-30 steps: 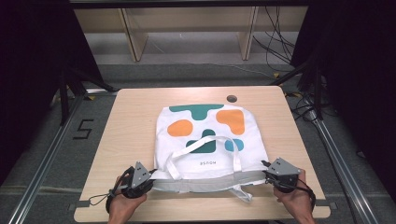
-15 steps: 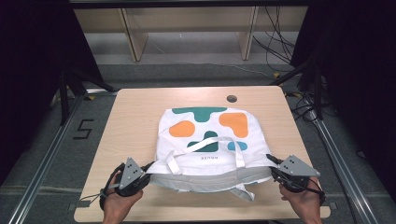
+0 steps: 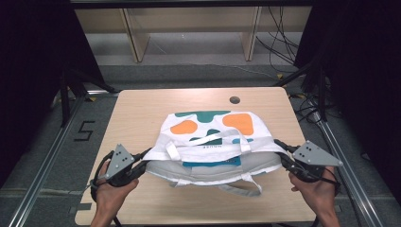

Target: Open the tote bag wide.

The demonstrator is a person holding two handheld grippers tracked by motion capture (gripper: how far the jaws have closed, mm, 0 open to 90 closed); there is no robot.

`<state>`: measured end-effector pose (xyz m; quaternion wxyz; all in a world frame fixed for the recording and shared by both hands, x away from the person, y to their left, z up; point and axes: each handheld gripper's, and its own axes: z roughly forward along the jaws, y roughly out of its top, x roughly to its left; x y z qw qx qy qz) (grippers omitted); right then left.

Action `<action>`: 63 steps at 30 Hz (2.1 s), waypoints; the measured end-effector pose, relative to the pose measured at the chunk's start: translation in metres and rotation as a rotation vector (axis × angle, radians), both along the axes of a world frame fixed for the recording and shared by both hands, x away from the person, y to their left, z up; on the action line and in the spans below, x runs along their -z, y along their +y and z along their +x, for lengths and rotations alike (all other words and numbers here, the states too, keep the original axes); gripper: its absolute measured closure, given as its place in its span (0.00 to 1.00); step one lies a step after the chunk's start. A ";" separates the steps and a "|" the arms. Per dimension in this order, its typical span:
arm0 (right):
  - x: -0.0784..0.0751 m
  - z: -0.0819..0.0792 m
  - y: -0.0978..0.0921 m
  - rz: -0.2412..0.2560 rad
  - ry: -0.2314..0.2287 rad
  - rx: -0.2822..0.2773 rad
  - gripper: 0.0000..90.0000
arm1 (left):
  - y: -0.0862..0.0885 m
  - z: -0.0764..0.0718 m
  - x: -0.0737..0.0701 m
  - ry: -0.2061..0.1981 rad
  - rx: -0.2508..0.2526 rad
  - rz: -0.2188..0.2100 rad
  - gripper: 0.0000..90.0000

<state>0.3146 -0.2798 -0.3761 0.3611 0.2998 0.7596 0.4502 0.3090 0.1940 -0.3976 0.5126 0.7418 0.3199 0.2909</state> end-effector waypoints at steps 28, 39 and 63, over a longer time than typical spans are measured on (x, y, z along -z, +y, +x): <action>-0.110 0.009 -0.016 0.064 -0.126 -0.027 0.95 | -0.007 0.007 -0.115 -0.188 0.038 -0.049 0.96; -0.098 0.028 -0.013 0.082 -0.083 -0.022 0.96 | -0.004 0.039 -0.095 -0.100 0.021 -0.092 0.96; -0.053 0.095 -0.001 0.004 0.029 0.065 0.96 | -0.013 0.109 -0.012 0.054 -0.031 -0.050 0.95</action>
